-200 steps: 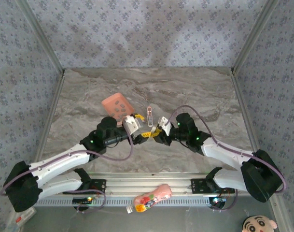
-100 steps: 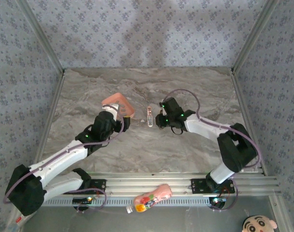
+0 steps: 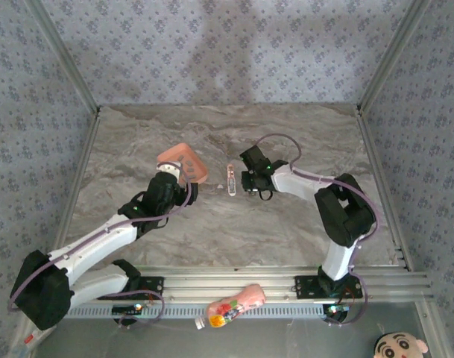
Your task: Load the staples into the stapler
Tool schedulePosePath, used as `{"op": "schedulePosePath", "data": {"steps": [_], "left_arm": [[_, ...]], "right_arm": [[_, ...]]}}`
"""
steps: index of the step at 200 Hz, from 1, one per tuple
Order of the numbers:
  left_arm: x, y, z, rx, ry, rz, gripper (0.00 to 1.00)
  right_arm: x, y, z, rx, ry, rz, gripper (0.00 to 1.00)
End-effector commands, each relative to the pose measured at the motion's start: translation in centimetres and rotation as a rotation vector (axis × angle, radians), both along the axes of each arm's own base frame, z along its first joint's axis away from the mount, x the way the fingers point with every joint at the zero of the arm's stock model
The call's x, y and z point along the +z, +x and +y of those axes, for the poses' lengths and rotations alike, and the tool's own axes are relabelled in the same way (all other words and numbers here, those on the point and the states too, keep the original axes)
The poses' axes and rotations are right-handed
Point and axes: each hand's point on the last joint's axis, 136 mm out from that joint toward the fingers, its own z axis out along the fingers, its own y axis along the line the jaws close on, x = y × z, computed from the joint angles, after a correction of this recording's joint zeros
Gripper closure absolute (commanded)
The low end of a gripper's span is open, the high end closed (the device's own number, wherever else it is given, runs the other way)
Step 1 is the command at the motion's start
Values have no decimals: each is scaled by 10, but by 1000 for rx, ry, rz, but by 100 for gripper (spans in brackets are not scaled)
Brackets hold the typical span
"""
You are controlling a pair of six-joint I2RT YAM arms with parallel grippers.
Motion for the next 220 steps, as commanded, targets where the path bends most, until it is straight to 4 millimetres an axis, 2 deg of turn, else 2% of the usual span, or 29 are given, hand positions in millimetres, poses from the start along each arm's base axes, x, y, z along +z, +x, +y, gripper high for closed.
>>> {"op": "schedulePosePath", "data": {"steps": [1,20,43,46,62,85,121,158,181,220], "left_arm": [[9,6,0,18,-16,-18,15],[9,7,0,20,-13,-19,15],[10,7,0,17,-10,-21,15],[9,7,0,17,-10,-21,15],[9,8,1,19,-5,-21,15],[9,8,1,19,-5,-23,15],[8,10,0,18,-5,-19,15],[7,13,-5,9,-6,-12,15],[6,15,-7,6,-4,-8,15],[6,20,-12,-4,-2,-3,15]], "right_arm": [[0,11,-6,-51,-24,-4,74],[-4,14,-5,-58,-22,-5,71],[-17,11,-7,-60,-29,32,61],[-8,19,-1,-59,-13,15,61],[-12,19,1,-54,-17,33,60],[-15,19,1,-52,-20,42,60],[-17,20,-2,-53,-40,45,67],[-24,21,-5,-65,-50,56,62],[-27,24,-5,-74,-51,56,66],[-19,33,-5,-89,-49,1,71]]}}
